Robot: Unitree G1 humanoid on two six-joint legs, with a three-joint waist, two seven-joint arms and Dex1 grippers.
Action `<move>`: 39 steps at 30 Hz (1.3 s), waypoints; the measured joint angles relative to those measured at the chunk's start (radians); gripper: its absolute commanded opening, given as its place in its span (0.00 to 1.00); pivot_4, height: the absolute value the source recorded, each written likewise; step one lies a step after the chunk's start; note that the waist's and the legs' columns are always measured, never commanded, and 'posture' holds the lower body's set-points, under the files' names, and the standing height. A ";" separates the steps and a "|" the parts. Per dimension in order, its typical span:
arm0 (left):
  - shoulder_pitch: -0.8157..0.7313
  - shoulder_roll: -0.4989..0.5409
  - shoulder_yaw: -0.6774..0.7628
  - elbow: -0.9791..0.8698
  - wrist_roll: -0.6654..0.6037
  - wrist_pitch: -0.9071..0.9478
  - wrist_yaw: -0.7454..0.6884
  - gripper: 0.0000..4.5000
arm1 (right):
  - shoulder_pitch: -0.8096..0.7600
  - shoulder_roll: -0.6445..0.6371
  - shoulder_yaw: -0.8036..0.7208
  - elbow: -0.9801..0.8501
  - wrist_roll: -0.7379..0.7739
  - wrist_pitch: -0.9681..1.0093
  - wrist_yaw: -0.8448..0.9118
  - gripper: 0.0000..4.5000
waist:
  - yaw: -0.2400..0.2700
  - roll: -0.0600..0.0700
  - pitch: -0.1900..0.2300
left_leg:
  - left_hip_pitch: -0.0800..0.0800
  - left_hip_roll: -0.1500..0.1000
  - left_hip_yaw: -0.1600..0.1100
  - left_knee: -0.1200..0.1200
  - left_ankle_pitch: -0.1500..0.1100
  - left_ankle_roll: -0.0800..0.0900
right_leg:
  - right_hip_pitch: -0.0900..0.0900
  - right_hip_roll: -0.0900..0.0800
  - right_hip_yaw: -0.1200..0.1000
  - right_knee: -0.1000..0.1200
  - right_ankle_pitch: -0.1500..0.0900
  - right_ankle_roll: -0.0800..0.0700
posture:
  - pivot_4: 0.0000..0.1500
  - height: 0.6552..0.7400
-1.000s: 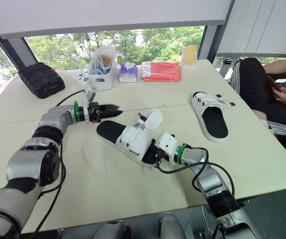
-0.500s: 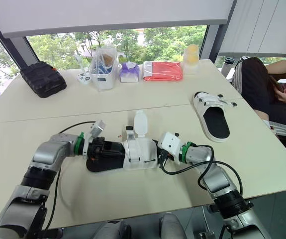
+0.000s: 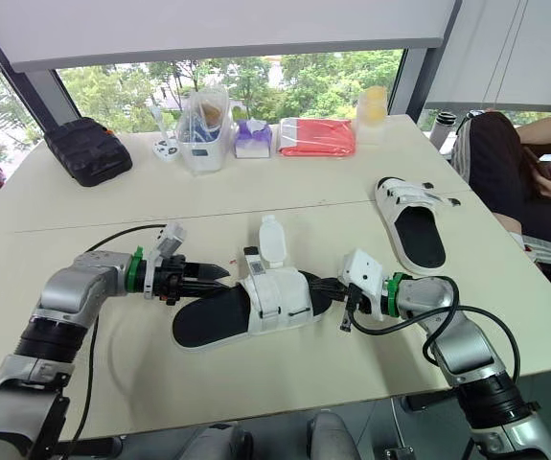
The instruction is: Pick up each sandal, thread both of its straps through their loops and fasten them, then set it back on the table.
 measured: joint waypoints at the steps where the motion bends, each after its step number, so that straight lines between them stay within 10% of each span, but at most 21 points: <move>1: -0.007 0.002 0.000 0.008 0.001 -0.010 0.002 0.55 | 0.002 0.001 0.007 0.000 0.000 0.001 0.007 0.00 | 0.000 0.000 0.000 | 0.000 0.000 0.000 0.000 0.000 0.000 | 0.000 0.000 0.000 0.000 0.000 0.000 | 1.00 1.00; 14: -0.253 -0.120 0.098 0.296 -0.043 -0.055 0.189 0.55 | 0.049 0.016 0.041 -0.016 0.025 0.048 0.053 0.00 | 0.002 -0.002 0.000 | 0.000 0.000 -0.001 0.001 0.000 0.000 | 0.001 0.000 -0.002 0.000 0.000 0.000 | 1.00 1.00; 32: -0.484 -0.221 -0.013 0.730 0.057 -0.063 0.004 0.55 | 0.062 0.078 0.080 -0.053 -0.008 0.064 -0.034 0.00 | -0.004 -0.002 0.000 | 0.001 0.000 0.000 0.001 0.000 0.000 | 0.001 0.001 -0.001 0.000 0.000 0.000 | 1.00 1.00; 39: -0.599 -0.371 0.155 0.989 0.023 -0.074 0.264 0.55 | 0.050 0.097 0.092 -0.031 -0.013 0.043 -0.046 0.00 | -0.009 -0.003 0.001 | 0.002 0.001 0.000 0.001 0.000 0.000 | 0.001 0.002 -0.001 0.000 0.000 0.000 | 1.00 1.00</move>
